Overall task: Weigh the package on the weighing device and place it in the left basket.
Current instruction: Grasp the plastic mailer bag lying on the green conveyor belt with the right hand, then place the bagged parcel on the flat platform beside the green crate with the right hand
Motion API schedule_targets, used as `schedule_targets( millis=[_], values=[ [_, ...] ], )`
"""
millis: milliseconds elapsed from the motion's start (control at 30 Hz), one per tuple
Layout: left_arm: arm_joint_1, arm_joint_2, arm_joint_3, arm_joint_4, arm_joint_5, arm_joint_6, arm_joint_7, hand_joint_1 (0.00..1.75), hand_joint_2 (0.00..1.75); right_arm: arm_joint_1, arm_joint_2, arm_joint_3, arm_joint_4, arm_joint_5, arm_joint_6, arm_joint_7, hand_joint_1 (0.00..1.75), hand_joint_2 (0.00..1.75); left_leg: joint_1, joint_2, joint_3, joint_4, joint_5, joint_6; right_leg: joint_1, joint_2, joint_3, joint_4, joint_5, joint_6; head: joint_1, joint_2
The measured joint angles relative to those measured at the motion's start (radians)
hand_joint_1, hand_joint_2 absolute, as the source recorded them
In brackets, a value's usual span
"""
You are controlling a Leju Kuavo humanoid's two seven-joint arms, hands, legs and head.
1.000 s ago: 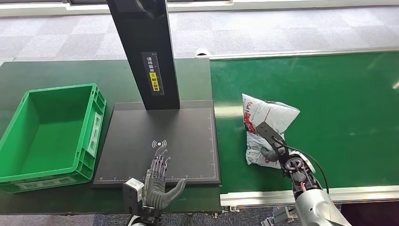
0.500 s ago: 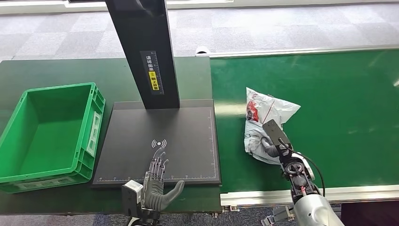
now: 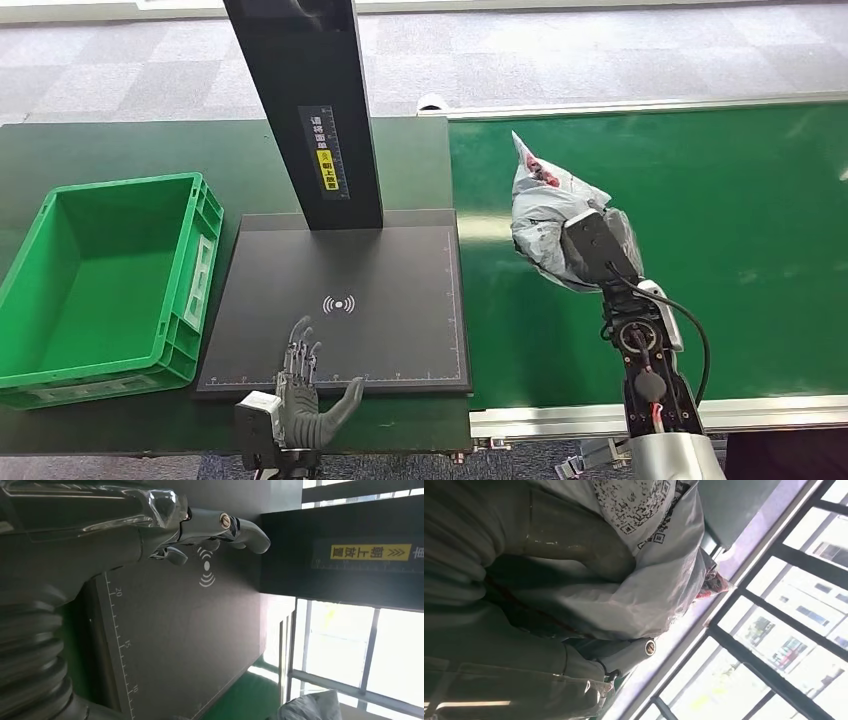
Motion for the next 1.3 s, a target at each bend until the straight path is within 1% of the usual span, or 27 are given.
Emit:
schedule_targets(
  millis=[100, 200, 400, 600, 733, 867, 1000, 1100, 1300],
  values=[
    [0.001, -0.003, 0.016, -0.007, -0.004, 0.034, -0.001, 0.0, 1.75, 0.007, 0.005, 0.049, -0.03, -0.01, 0.006, 0.0, 1.75, 1.75, 0.0, 0.0, -0.001, 0.0, 0.0, 0.0, 0.0, 0.0, 0.0, 0.0, 0.0, 0.0, 0.0, 0.0],
    [-0.001, -0.013, 0.044, -0.016, -0.019, 0.091, -0.002, 0.0, 1.75, 0.0, 0.028, 0.106, -0.033, -0.016, 0.025, 0.0, 1.75, 1.75, 0.0, 0.0, -0.002, 0.0, 0.0, 0.0, 0.0, 0.0, 0.0, 0.0, 0.0, 0.0, 0.0, 0.0],
    [-0.023, -0.036, 0.106, -0.018, -0.047, 0.146, -0.002, 0.0, 1.75, -0.075, 0.126, 0.244, 0.052, -0.05, 0.063, -0.013, 1.75, 1.75, 0.001, 0.0, -0.002, 0.0, 0.002, -0.001, 0.001, 0.0, -0.002, 0.001, 0.0, 0.0, 0.0, 0.0],
    [-0.051, -0.049, 0.169, -0.018, -0.058, 0.152, -0.002, 0.0, 1.75, -0.132, 0.229, 0.359, 0.143, -0.092, 0.122, -0.028, 1.75, 1.75, 0.001, 0.0, -0.003, 0.0, 0.002, -0.002, 0.002, 0.0, -0.003, 0.001, 0.0, 0.0, 0.0, 0.0],
    [-0.068, -0.057, 0.198, -0.018, -0.062, 0.152, -0.002, 0.0, 1.75, -0.154, 0.275, 0.419, 0.18, -0.108, 0.134, -0.028, 1.75, 1.75, 0.001, 0.0, -0.003, 0.0, 0.002, -0.002, 0.001, 0.0, -0.003, 0.001, 0.0, 0.0, 0.0, 0.0],
    [-0.076, -0.063, 0.214, -0.015, -0.069, 0.152, -0.002, 0.0, 1.75, -0.166, 0.297, 0.458, 0.214, -0.116, 0.144, -0.014, 0.01, 1.75, 0.001, 0.0, -0.003, 0.0, 0.002, -0.002, 0.001, 0.0, -0.003, 0.001, 0.0, 0.0, 0.0, 0.0],
    [-0.077, -0.066, 0.222, -0.014, -0.072, 0.153, -0.002, 0.0, 1.75, -0.173, 0.302, 0.48, 0.259, -0.121, 0.143, 0.002, 0.0, 1.75, 0.001, 0.0, -0.003, 0.0, 0.002, -0.002, 0.001, 0.0, -0.003, 0.001, 0.0, 0.0, 0.0, 0.0],
    [-0.073, -0.066, 0.229, -0.014, -0.073, 0.155, -0.002, 0.0, 1.75, -0.175, 0.298, 0.482, 0.288, -0.148, 0.147, -0.008, 0.0, 1.75, 0.001, 0.0, -0.003, 0.0, 0.002, -0.002, 0.001, 0.0, -0.003, 0.001, 0.0, 0.0, 0.0, 0.0],
    [-0.045, -0.064, 0.239, -0.032, -0.088, 0.164, -0.002, 0.0, 1.75, -0.185, 0.261, 0.472, 0.31, -0.224, 0.175, -0.056, 0.0, 1.75, 0.0, 0.0, -0.003, 0.0, 0.002, -0.002, 0.001, 0.0, -0.003, 0.001, 0.0, 0.0, 0.0, 0.0]
  ],
)
